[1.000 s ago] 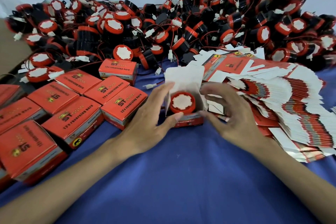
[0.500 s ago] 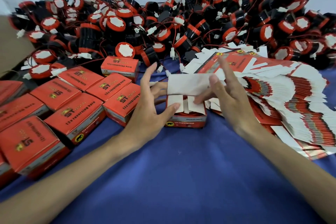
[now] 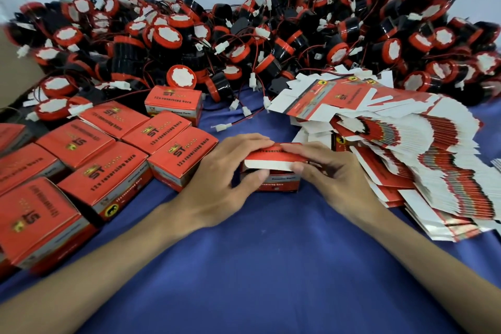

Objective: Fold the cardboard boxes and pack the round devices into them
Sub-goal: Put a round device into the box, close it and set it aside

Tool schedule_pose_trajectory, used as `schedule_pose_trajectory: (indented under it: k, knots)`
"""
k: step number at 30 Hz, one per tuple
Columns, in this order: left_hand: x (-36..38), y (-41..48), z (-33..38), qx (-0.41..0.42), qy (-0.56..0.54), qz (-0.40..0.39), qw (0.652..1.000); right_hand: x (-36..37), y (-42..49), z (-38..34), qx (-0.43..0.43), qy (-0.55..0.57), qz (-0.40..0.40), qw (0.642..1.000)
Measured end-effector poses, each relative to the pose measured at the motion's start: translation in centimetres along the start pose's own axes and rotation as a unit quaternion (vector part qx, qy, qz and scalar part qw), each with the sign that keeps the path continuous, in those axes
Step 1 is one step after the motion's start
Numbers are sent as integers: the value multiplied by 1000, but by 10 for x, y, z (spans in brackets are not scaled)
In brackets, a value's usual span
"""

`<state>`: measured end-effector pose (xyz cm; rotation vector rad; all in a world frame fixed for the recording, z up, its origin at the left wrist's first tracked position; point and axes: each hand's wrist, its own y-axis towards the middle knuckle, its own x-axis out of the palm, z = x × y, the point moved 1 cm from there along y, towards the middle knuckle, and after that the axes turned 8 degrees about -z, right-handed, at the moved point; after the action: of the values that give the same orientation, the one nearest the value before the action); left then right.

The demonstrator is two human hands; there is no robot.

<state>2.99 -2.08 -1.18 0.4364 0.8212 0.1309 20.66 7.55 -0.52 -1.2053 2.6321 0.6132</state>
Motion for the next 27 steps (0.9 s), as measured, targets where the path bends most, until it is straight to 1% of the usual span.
schedule_pose_trajectory:
  k: [2, 6, 11, 14, 17, 19, 20, 22, 25, 27]
  knots:
    - [0, -1, 0, -9, 14, -13, 1000, 1, -1, 0, -22, -49, 12, 998]
    - [-1, 2, 0, -3, 46, 1, 999, 3, -2, 0, -86, -128, 58, 986]
    - [-3, 2, 0, -20, -51, 10, 998, 6, -3, 3, -184, -244, 99, 947]
    - [-2, 3, 0, 5, -25, 19, 999, 4, -3, 3, -243, -329, 109, 906]
    - [-1, 2, -2, 21, -19, 27, 999, 4, -6, 1, -294, -433, 119, 844]
    - [0, 1, -3, 37, 7, 33, 999, 5, -8, -1, -304, -492, 133, 805]
    - [0, 1, -4, 49, 28, 34, 998, 5, -10, -2, -300, -509, 140, 795]
    - [1, 0, -4, 67, 73, 26, 995, 4, -13, -3, -276, -518, 149, 796]
    - [2, 0, -2, 88, 138, 25, 986, 5, -13, -4, -242, -495, 156, 820]
    - [3, 0, -2, 92, 159, 32, 982, 6, -13, -4, -224, -476, 156, 836]
